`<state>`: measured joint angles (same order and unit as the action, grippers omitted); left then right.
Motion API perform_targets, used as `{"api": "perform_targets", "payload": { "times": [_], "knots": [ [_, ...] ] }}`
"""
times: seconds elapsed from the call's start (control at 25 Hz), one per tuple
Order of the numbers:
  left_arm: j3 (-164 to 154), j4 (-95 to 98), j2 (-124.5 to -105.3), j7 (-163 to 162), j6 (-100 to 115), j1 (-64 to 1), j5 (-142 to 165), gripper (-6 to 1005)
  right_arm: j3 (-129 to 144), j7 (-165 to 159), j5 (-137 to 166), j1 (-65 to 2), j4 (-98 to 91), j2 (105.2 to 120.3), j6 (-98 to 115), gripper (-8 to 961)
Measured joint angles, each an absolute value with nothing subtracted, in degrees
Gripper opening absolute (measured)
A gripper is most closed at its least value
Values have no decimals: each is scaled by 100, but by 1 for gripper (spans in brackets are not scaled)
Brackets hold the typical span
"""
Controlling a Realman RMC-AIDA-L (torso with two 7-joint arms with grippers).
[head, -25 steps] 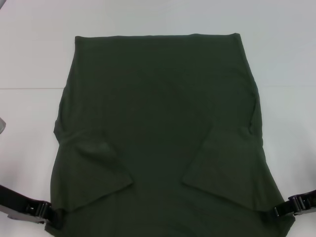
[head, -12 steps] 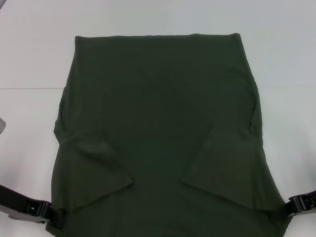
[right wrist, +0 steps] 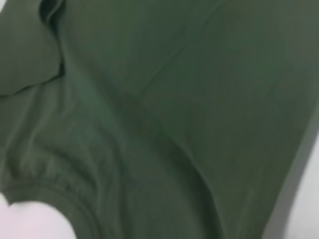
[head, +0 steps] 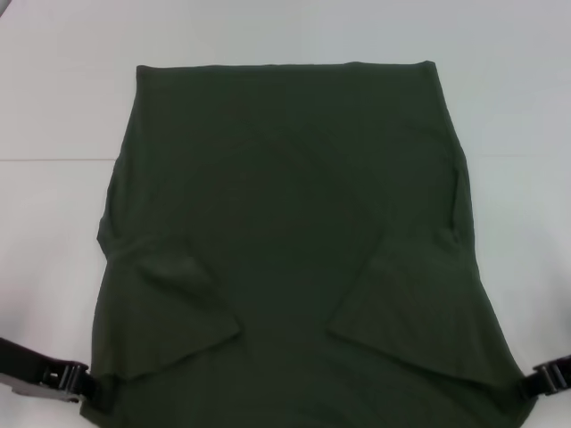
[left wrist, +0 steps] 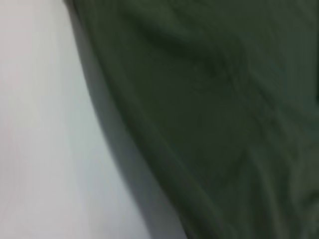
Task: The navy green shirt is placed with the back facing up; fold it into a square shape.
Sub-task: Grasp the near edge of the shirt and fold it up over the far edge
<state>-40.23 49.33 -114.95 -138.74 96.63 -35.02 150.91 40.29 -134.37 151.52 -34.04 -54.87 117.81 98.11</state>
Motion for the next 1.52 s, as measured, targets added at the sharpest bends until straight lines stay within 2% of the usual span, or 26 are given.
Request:
{"api": "perform_targets", "payload": {
  "times": [0.32,0.6,1.08,1.52],
  "knots": [
    [-3865,4336,-11181,-13592,10287,-3551,15081,54,4017,-12720,15164,-3276,-5474,11528,10588,36],
    [-3793,3945,-10956,-13307,11028,-3609,15118,55,4095,-11961,15263,-3244,-5468,11483,11145,35],
    [-4200,3767,-10956,-13282,11616,-3725,15395,57,4947,-11602,15294,-3229,-5205,11498,11354,36],
    [-4081,3760,-10969,-13148,11660,-3755,15329,58,4635,-11309,15234,-3201,-5134,11507,11281,35]
  ]
}}
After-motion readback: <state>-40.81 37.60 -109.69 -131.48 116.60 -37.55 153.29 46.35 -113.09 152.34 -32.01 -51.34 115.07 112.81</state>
